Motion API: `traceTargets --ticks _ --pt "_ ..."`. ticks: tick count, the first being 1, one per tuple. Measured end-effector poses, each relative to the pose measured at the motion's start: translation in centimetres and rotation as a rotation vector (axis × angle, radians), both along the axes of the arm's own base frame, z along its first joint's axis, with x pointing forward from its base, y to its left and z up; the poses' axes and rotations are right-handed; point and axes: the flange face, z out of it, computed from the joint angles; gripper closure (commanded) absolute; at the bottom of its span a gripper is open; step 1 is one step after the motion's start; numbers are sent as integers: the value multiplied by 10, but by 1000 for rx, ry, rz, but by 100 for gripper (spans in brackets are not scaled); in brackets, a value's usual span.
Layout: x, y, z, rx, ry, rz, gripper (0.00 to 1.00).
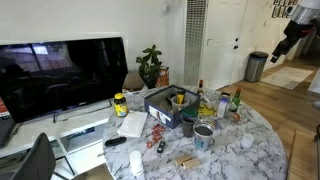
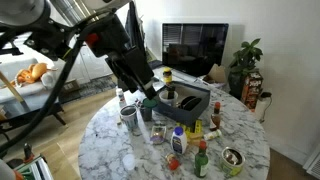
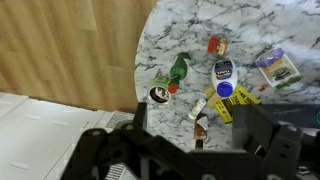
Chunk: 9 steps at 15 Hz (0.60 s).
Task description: Put the blue and green lids on the table, remove the large clear cup from the box and put it on the table, place the silver cup and small clear cup in the box
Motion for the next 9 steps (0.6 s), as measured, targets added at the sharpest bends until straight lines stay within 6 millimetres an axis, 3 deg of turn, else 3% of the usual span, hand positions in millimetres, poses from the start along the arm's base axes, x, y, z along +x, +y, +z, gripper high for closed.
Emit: traceTargets --ticks 3,9 --pt "-1 2 -10 9 20 2 0" --pt "-1 2 -11 10 24 2 0"
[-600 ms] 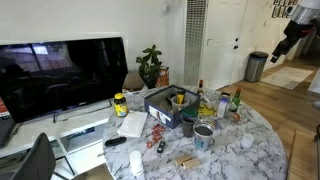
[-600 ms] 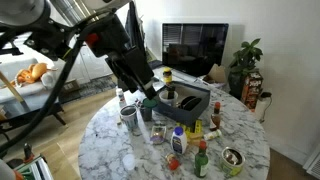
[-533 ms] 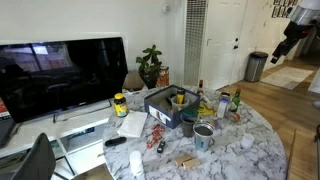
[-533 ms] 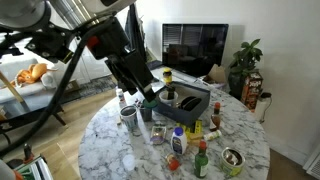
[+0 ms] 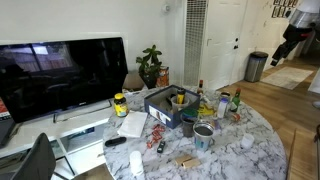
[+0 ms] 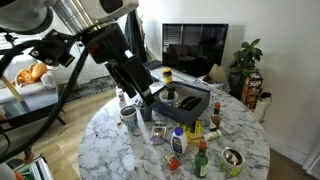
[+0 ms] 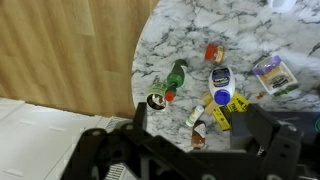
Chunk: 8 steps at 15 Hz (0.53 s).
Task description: Put the blue and green lids on the table, remove the large clear cup from the box and put it on the table, place the silver cup and small clear cup in the box
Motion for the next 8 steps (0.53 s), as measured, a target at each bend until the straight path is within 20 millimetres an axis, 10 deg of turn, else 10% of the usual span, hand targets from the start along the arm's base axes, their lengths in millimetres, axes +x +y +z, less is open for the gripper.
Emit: traceTargets --ticks 3,8 --pt "8 7 2 12 -13 41 0" --pt "68 71 -29 165 -50 235 0"
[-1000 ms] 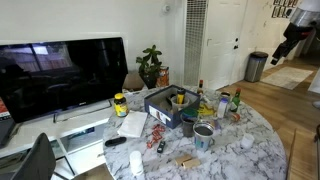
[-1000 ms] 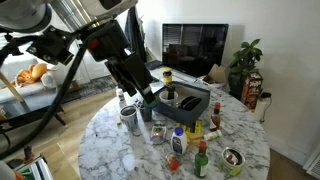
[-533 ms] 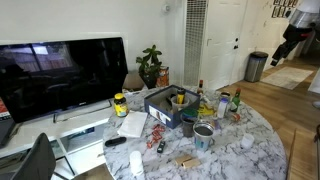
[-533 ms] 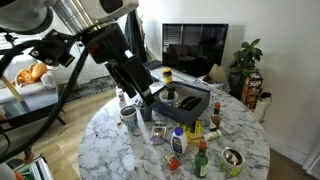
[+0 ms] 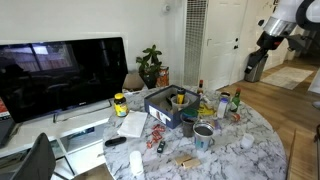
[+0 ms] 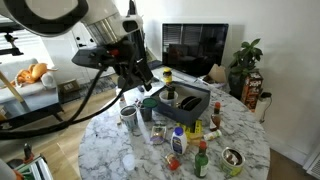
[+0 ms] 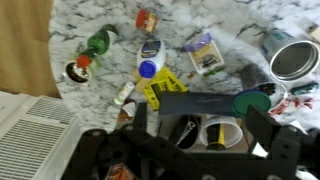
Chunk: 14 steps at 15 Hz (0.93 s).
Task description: Put the blue and green lids on the table, remove the large clear cup from the box and put it on the table, place the silver cup and small clear cup in the box
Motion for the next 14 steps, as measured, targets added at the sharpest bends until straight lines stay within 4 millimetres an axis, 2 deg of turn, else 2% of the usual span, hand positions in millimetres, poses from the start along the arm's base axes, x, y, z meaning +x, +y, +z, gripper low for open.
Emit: traceTargets --ticks 3,6,11,14 --pt "33 27 -29 118 13 88 0" --pt "58 38 -59 249 47 165 0" --pt "83 50 -100 474 119 296 0" --pt "94 51 -110 517 145 329 0"
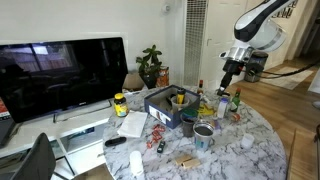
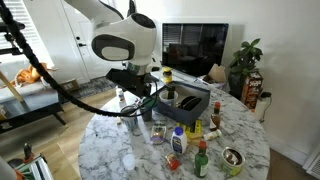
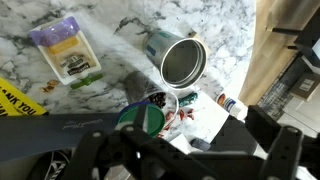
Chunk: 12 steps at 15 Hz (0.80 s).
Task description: Put the blue and green lids on the table, remove the large clear cup from the box and put it on the table, place the silver cup and small clear cup in the box
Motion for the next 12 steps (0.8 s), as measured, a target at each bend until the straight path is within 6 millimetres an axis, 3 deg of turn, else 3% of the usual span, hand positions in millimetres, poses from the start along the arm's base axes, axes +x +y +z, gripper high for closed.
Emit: traceTargets --ticks 5,12 --pt "2 -2 -5 1 14 -15 0" --pt "18 -12 -54 119 47 -169 0"
